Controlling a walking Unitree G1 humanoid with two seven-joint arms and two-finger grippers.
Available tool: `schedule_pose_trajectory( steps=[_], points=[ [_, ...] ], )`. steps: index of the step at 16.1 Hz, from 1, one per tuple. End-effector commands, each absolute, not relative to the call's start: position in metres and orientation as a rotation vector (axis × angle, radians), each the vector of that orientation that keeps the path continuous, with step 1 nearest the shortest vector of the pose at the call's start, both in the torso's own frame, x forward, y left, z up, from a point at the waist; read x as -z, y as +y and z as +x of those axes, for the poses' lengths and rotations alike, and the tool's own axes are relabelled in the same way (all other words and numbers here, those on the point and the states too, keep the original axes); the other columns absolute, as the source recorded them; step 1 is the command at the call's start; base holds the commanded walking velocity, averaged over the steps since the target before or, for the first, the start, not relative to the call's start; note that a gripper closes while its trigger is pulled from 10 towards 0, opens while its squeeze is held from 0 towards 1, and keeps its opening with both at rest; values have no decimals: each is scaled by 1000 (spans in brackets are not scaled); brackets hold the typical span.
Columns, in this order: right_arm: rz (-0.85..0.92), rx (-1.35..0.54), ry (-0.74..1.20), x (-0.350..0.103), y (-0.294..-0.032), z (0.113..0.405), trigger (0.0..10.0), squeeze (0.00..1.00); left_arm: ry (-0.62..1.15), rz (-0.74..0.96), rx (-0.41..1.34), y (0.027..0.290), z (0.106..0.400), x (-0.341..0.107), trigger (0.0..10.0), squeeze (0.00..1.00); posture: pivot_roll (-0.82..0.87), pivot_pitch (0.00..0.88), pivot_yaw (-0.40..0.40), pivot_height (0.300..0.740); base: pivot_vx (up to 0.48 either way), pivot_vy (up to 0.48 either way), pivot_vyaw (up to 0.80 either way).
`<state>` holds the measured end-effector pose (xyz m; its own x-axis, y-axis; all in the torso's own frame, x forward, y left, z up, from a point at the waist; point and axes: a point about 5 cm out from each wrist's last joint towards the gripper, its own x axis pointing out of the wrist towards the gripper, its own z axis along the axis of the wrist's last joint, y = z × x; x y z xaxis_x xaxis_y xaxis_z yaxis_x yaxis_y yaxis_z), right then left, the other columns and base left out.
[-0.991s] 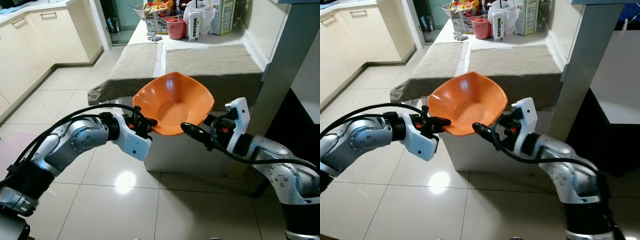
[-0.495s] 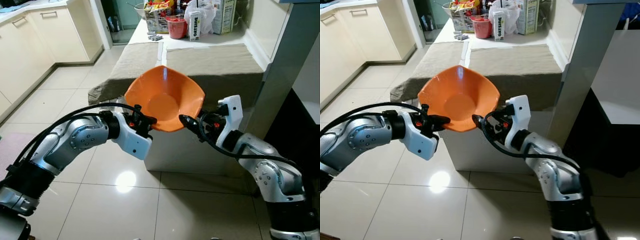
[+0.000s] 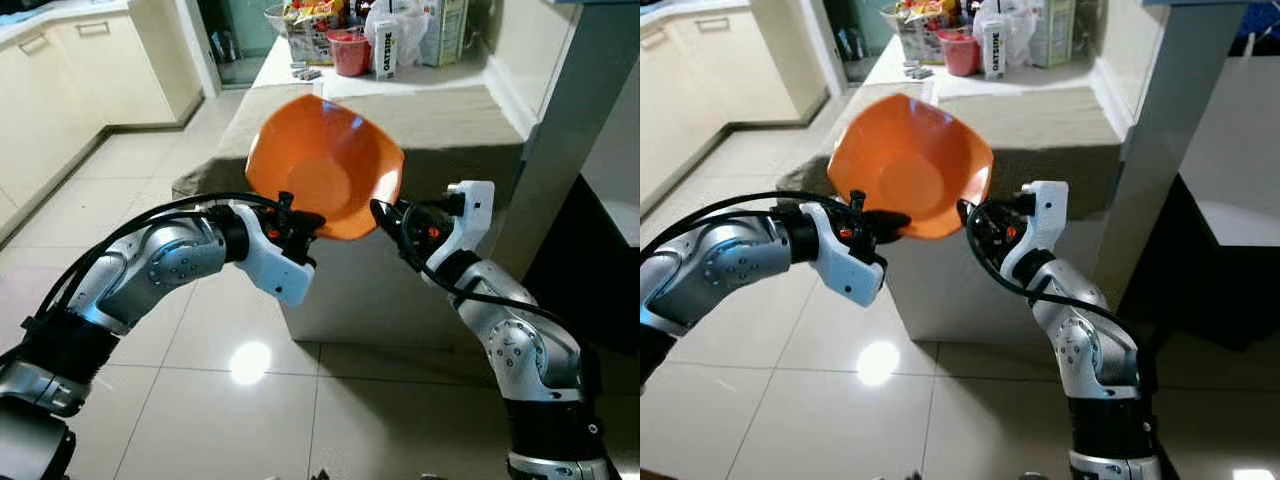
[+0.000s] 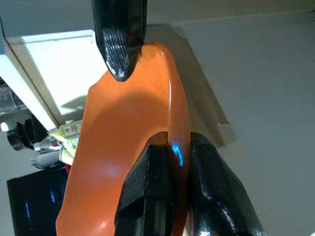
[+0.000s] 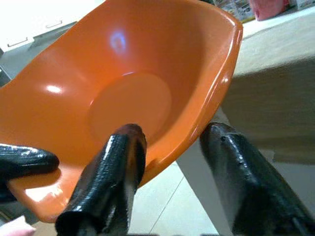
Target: Setting the table
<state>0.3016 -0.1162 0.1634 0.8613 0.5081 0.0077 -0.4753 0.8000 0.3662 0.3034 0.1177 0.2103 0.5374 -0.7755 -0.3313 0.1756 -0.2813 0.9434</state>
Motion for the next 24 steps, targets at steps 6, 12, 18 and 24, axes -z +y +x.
schedule_pose_trajectory(
  steps=[6,12,18,24],
  points=[
    [357,-534,240,-133,-98,302,0,0,-1156,1443,876,76,269,-281,0,0,-120,0,123,736,0,0,0],
    [357,-540,229,-133,-96,302,0,0,-1153,1439,870,76,271,-280,0,0,-120,0,123,736,0,0,0],
    [197,-525,203,-134,-97,305,10000,0,-1129,1449,874,78,273,-277,0,0,-119,0,123,736,0,0,0],
    [173,-517,144,-142,-97,306,10000,0,-1116,1445,876,78,275,-276,0,0,-119,0,123,736,0,0,0]
  ],
)
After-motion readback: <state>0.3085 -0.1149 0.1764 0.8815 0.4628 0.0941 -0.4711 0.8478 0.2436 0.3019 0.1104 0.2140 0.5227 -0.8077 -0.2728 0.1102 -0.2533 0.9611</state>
